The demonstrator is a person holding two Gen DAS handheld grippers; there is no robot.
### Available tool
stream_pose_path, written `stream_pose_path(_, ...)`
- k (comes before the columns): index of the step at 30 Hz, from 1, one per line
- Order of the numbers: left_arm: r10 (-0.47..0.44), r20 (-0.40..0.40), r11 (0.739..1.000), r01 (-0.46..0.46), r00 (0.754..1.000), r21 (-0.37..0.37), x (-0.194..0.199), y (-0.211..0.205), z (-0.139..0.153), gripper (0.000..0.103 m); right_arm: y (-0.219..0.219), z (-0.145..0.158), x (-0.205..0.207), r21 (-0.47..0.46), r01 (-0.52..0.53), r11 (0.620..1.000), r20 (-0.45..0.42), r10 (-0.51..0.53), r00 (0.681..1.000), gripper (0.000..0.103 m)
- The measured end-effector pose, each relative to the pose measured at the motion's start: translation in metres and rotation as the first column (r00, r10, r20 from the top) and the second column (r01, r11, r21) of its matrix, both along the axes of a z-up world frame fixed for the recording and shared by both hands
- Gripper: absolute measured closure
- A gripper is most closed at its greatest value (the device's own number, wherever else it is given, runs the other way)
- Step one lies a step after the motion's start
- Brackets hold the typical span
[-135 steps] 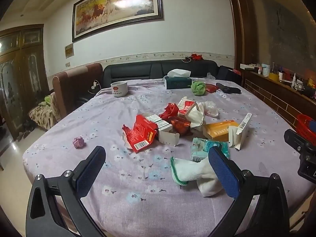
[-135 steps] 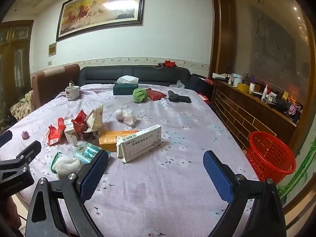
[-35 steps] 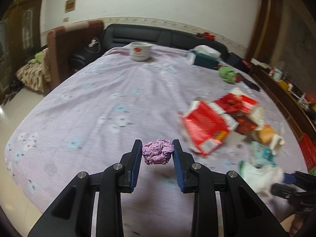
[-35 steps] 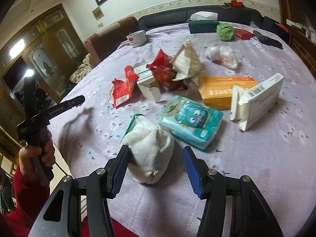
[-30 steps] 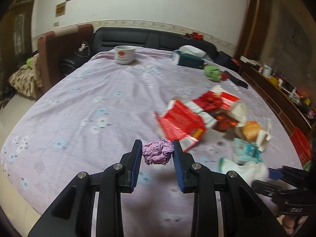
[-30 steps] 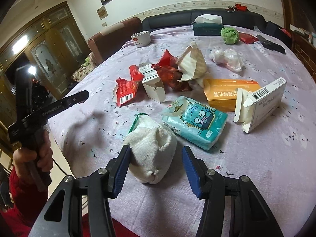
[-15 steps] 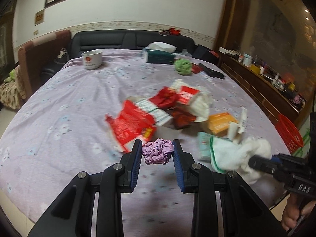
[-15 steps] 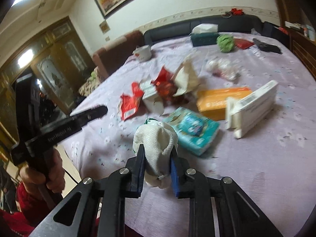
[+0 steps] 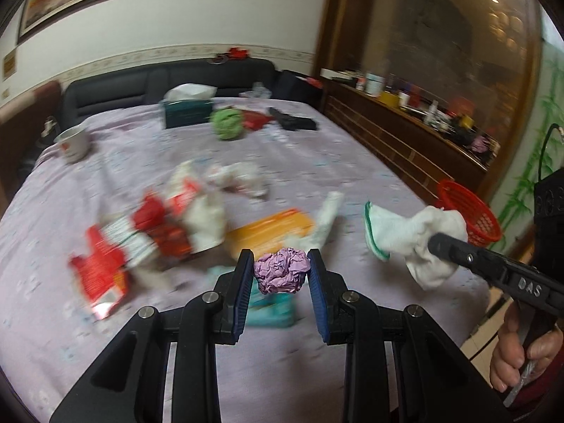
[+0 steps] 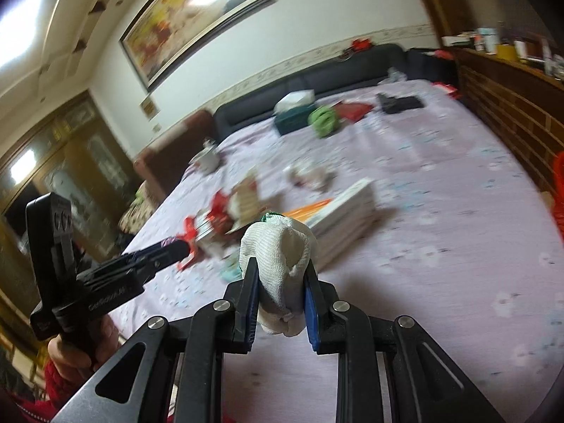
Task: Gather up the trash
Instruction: 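Carry both items to the red wastebasket and open both grippers to drop them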
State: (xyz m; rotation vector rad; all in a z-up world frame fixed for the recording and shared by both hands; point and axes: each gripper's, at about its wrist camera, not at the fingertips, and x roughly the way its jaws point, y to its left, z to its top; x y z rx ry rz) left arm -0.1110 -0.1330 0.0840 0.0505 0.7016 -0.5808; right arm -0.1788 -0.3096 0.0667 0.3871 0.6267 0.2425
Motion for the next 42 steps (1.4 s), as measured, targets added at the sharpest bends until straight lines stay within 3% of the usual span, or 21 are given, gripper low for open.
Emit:
stream_pose_path(5, -0.13, 0.01, 0.992, 0.13, 0.992, 0.011, -0.004, -0.065, 0.009, 0.074, -0.061, 0.006, -0.021, 0.034, 0.147, 0.989, 0.015, -0.148, 0.989, 0.079)
stream_pose_path(9, -0.23, 0.001, 0.973, 0.23, 0.973, 0.0, -0.006, -0.122, 0.017, 0.074, -0.115, 0.012, -0.043, 0.058, 0.279, 0.958, 0.021, -0.281, 0.959, 0.079)
stream_pose_path(15, -0.375, -0.026, 0.927, 0.374, 0.927, -0.029, -0.013, -0.218, 0.026, 0.073, -0.199, 0.023, -0.085, 0.101, 0.468, 0.878, 0.048, -0.474, 0.879, 0.079)
stream_pose_path(21, -0.468, -0.073, 0.884, 0.465, 0.881, -0.047, -0.015, -0.31, 0.024, 0.073, -0.268, 0.023, -0.116, 0.147, 0.604, 0.784, 0.018, -0.612, 0.79, 0.079)
stream_pose_path(26, -0.485, -0.117, 0.874, 0.48, 0.866, -0.072, -0.007, -0.367, 0.01, 0.072, -0.304, 0.018, -0.13, 0.172, 0.658, 0.733, -0.012, -0.666, 0.746, 0.079)
stream_pose_path(28, -0.493, -0.13, 0.87, 0.488, 0.86, -0.074, -0.003, -0.383, 0.003, 0.063, -0.315, 0.018, -0.132, 0.177, 0.67, 0.72, -0.017, -0.679, 0.734, 0.079)
stream_pose_path(29, -0.489, -0.13, 0.872, 0.485, 0.863, -0.061, -0.002, -0.39, 0.0, 0.05, -0.318, 0.017, -0.132, 0.175, 0.676, 0.716, -0.017, -0.684, 0.729, 0.078)
stream_pose_path(31, -0.463, -0.126, 0.886, 0.46, 0.877, -0.054, 0.002, -0.395, -0.004, 0.041, -0.328, 0.017, -0.128, 0.157, 0.691, 0.706, -0.022, -0.697, 0.717, 0.075)
stream_pose_path(32, -0.46, -0.128, 0.888, 0.456, 0.879, -0.059, 0.003, -0.395, -0.004, 0.041, -0.332, 0.015, -0.126, 0.148, 0.696, 0.702, -0.027, -0.701, 0.713, 0.072)
stream_pose_path(35, -0.462, -0.145, 0.887, 0.46, 0.875, -0.052, 0.004, -0.39, -0.004, 0.041, -0.344, 0.009, -0.111, 0.13, 0.687, 0.715, -0.031, -0.689, 0.724, 0.047)
stream_pose_path(42, -0.394, -0.106, 0.919, 0.391, 0.913, -0.056, -0.004, -0.337, 0.007, 0.033, -0.337, 0.009, -0.121, 0.079, 0.706, 0.703, 0.008, -0.709, 0.705, 0.047)
